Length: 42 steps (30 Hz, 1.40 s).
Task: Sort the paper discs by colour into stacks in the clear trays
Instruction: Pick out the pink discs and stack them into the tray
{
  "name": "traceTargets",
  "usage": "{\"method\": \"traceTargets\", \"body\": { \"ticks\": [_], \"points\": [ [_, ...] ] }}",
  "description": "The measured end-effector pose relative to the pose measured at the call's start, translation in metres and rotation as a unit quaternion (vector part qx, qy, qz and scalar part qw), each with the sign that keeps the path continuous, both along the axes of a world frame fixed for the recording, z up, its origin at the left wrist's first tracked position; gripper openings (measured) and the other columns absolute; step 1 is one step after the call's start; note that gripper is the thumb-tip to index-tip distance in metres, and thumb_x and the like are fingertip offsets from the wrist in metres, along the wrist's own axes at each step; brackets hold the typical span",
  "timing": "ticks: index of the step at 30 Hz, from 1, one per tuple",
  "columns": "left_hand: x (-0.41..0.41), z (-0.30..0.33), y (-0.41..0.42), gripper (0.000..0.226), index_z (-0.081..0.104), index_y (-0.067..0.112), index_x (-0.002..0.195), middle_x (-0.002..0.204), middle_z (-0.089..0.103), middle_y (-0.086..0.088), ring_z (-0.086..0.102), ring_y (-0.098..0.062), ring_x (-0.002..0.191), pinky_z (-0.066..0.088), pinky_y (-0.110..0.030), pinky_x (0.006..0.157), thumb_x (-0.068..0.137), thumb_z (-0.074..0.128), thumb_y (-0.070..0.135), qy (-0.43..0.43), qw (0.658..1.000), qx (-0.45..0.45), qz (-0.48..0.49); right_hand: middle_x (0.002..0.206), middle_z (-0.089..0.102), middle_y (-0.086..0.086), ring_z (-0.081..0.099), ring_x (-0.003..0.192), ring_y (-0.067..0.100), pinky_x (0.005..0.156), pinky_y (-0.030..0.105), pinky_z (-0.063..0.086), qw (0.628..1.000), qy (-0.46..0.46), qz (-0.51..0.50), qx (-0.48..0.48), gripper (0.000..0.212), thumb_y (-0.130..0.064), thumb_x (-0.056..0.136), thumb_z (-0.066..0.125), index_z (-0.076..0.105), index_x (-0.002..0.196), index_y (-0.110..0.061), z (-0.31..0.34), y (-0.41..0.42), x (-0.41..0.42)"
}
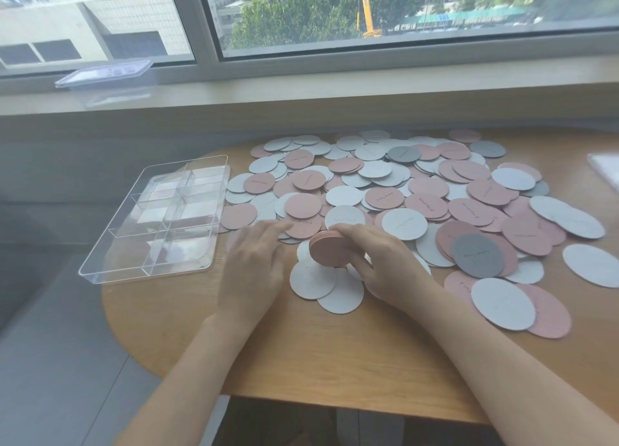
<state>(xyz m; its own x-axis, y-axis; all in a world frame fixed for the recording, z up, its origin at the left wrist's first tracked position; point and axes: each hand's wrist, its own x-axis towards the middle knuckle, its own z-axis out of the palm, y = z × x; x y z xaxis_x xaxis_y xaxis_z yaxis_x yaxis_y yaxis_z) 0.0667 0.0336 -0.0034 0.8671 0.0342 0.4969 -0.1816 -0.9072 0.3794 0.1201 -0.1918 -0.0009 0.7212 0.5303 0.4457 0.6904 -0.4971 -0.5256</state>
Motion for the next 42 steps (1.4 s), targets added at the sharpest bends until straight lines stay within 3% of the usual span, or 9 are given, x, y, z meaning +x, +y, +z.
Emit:
{"method": "traceTargets", "body": {
  "ticks": [7,11,17,19,23,28,31,36,42],
  "points": [
    [0.001,0.009,0.037,0.053,0.057,0.018,0.135,0.128,0.059,-0.002,0.050,-0.023,0.121,0.040,-0.034,0.099,0.093,0.061,0.050,0.165,0.974,0.066,0.137,0.113,0.067,0.000,0.058,0.098,0.019,0.082,0.026,0.042,1.000,0.010,0.000,-0.001,0.040,-0.018,0.091,0.050,0.059,0.130,-0.016,0.001,0.002,0.000],
    [-0.001,0.017,0.032,0.044,0.060,0.023,0.130,0.121,0.062,0.001,0.052,-0.021,0.118,0.043,-0.034,0.088,0.093,0.063,0.047,0.156,0.977,0.045,0.136,0.112,0.067,-0.001,0.057,0.097,0.017,0.081,0.025,0.042,1.000,0.015,0.000,0.004,0.040,-0.018,0.091,0.050,0.058,0.130,-0.017,0.001,0.001,0.000],
    [-0.016,0.019,0.029,0.020,0.070,0.024,0.096,0.077,0.067,0.005,0.062,-0.022,0.074,0.037,-0.032,0.059,0.101,0.053,0.033,0.023,0.991,0.005,0.135,0.113,0.068,0.001,0.057,0.096,0.017,0.080,0.024,0.041,1.000,0.003,-0.009,0.007,0.042,-0.019,0.091,0.051,0.058,0.132,-0.015,0.000,0.002,0.000],
    [-0.020,0.021,0.021,0.023,0.070,0.020,0.095,0.077,0.066,0.005,0.056,-0.015,0.072,0.042,-0.035,0.062,0.102,0.052,0.033,-0.018,0.994,-0.057,0.088,0.111,0.068,0.002,0.055,0.094,0.014,0.079,0.020,0.038,1.000,-0.007,-0.015,0.016,0.041,-0.017,0.090,0.053,0.059,0.131,-0.014,-0.001,0.002,0.001],
    [-0.018,0.024,-0.004,0.018,0.070,0.020,0.095,0.078,0.067,0.016,0.059,0.001,0.078,0.041,-0.013,0.067,0.102,0.055,0.027,0.019,0.980,-0.197,-0.016,0.109,0.069,0.001,0.055,0.090,0.014,0.076,0.015,0.034,0.999,-0.021,-0.026,0.027,0.040,-0.013,0.091,0.056,0.059,0.130,-0.014,-0.002,0.001,0.002],
    [-0.004,0.015,-0.022,0.010,0.070,0.022,0.096,0.070,0.064,0.019,0.063,-0.006,0.070,0.040,-0.009,0.064,0.099,0.061,0.018,0.044,0.976,-0.208,-0.051,0.114,0.070,0.001,0.050,0.090,0.000,0.082,0.001,0.032,0.999,-0.022,-0.014,0.033,0.042,-0.009,0.090,0.063,0.059,0.132,-0.012,0.000,0.000,0.003],
    [-0.001,0.011,-0.026,0.017,0.065,0.031,0.102,0.085,0.068,0.015,0.066,-0.004,0.076,0.043,-0.009,0.065,0.095,0.066,0.015,0.044,0.972,-0.219,-0.067,0.110,0.071,0.003,0.040,0.086,-0.009,0.081,-0.004,0.029,0.999,-0.025,-0.014,0.043,0.042,-0.010,0.089,0.060,0.060,0.131,-0.009,0.002,-0.001,0.002],
    [0.002,0.001,-0.027,0.043,0.064,0.024,0.126,0.095,0.067,0.015,0.063,-0.009,0.081,0.044,-0.012,0.069,0.086,0.075,0.013,0.044,0.980,-0.172,-0.086,0.119,0.067,0.000,0.055,0.104,0.011,0.089,0.017,0.040,0.999,0.018,-0.001,0.029,0.044,-0.022,0.096,0.047,0.054,0.140,-0.017,0.000,0.002,0.001],
    [0.004,-0.004,-0.028,0.036,0.063,0.026,0.119,0.088,0.058,0.021,0.056,-0.009,0.073,0.044,-0.020,0.067,0.085,0.075,0.022,0.010,0.989,-0.125,-0.073,0.113,0.064,-0.005,0.051,0.095,0.006,0.084,0.028,0.045,1.000,0.022,-0.003,-0.007,0.049,-0.046,0.095,0.046,0.052,0.139,-0.023,-0.002,0.002,0.000]
  ]
}}
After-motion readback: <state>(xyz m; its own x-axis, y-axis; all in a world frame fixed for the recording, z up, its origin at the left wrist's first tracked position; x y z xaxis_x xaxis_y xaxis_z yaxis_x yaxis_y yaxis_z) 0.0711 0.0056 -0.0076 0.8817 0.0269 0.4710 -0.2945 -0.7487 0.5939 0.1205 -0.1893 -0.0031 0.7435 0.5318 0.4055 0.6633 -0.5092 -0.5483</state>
